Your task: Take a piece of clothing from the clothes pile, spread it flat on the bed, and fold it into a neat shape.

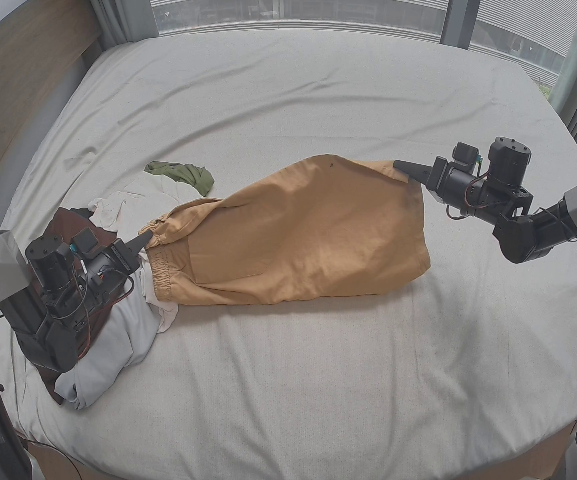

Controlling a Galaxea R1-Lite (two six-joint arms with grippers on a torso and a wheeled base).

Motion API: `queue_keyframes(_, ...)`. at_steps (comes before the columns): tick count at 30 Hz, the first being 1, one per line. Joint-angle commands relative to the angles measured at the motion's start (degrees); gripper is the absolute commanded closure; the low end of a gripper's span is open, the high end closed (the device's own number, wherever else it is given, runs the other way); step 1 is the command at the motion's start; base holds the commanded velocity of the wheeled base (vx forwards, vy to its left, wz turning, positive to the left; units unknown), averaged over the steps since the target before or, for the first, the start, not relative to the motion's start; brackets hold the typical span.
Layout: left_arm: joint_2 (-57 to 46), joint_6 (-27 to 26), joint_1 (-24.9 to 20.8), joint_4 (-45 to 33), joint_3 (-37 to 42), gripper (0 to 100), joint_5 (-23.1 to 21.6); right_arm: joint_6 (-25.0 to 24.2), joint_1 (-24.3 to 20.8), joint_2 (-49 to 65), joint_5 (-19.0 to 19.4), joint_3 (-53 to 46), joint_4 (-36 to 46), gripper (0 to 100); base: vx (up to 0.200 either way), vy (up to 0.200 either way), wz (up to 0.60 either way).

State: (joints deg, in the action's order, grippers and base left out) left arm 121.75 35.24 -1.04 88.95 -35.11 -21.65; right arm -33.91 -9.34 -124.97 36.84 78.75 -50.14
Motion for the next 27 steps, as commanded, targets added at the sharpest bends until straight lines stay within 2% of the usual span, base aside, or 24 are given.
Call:
queue_keyframes(1, 1.12, 0.44, -0.02, 0.08, -1.37, 100, 1.26, -0.01, 0.11, -2.56, -0.54, 2.28, -0.05, 100, 0.0, 0.0, 0.0)
queue_keyframes(18, 2.44, 0.7, 0.25, 0.08, -3.74, 100, 2.05, -0.01, -0.07, -6.87, -0.72, 7.38, 0.13, 100, 0.0, 0.0, 0.0)
queue_keyframes(19, 2.79, 0.79, 0.51, 0.08, -4.18, 0, 2.58, -0.01, 0.02, -6.96, -0.72, 8.0, 0.66, 100, 0.0, 0.0, 0.0)
queue_keyframes(20, 2.79, 0.79, 0.51, 0.08, -4.18, 0, 2.58, -0.01, 0.02, -6.96, -0.72, 8.0, 0.66, 0, 0.0, 0.0, 0.0)
queue_keyframes(22, 3.15, 0.79, 0.6, 0.08, -4.71, 0, 2.84, -0.01, 0.02, -7.4, -0.8, 8.52, 1.27, 0, 0.0, 0.0, 0.0)
queue_keyframes(25, 3.76, 0.79, 0.68, 0.08, -6.11, 0, 3.63, 0.16, -0.07, -10.74, -5.2, 13.53, 0.92, 0, 0.0, 0.0, 0.0)
queue_keyframes(27, 3.85, 0.97, 0.68, 0.08, -7.17, 0, 5.83, 0.16, -0.15, -11.26, -6.34, 14.32, 0.75, 0, 0.0, 0.0, 0.0)
